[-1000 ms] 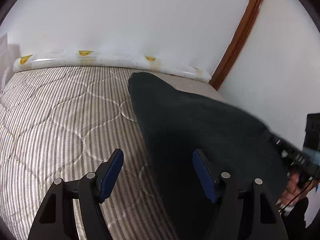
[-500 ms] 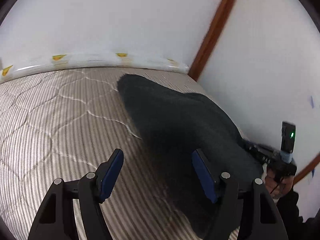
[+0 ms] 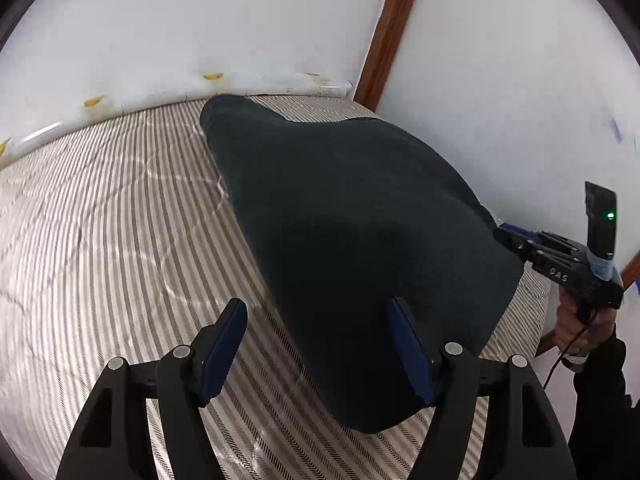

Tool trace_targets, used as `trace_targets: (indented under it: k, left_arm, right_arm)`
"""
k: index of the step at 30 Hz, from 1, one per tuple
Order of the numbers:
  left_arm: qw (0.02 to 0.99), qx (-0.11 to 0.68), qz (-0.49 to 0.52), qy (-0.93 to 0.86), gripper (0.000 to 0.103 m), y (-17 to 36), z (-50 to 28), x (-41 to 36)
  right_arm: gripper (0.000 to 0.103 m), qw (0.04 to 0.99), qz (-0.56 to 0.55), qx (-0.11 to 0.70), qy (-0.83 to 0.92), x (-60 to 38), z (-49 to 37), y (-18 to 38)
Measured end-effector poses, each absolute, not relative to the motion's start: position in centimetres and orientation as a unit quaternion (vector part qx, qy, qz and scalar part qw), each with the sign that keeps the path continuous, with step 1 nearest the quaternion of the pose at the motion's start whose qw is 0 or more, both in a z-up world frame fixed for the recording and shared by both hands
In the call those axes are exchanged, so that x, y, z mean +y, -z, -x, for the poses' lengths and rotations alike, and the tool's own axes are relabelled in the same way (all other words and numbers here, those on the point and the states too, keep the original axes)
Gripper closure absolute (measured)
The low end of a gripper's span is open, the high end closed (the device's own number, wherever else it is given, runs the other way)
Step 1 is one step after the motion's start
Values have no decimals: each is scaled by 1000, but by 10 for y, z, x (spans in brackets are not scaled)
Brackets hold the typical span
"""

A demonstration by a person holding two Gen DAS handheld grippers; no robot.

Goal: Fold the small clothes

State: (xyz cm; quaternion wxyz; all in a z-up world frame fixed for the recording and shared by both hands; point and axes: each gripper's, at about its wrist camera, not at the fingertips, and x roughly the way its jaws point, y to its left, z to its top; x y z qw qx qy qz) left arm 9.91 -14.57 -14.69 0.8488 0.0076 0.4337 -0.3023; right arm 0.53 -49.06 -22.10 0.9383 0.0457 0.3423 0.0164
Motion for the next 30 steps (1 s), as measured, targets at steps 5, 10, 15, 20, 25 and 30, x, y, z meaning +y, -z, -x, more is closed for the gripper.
trace_targets:
  k: [5,10,15,20,25,30]
  left_arm:
    - [844,438,21,309,30,147,-104,-139]
    - [866,409,10,286,30,127,-116,-138]
    - [877,415,30,241,32,117,-162,-142]
    - [875,428,49,221,32,120,-201,-153]
    - [869,452,37,200,30,143,-226,-163]
    - [864,466,21,189,27,164,-227,-168]
  right_arm:
    - [81,931,-35,362,-14,-490,-11,226]
    - [79,942,-49,331,-32,-504,-24,192]
    - [67,943,-51,324,-54,-506,-81,158]
    - [63,921,-67,375,-81,-509,-158,163]
    - [56,892,-89,428,-119,-505,-221,196]
    - [95,905,-83,390,-150,-492,-235,193]
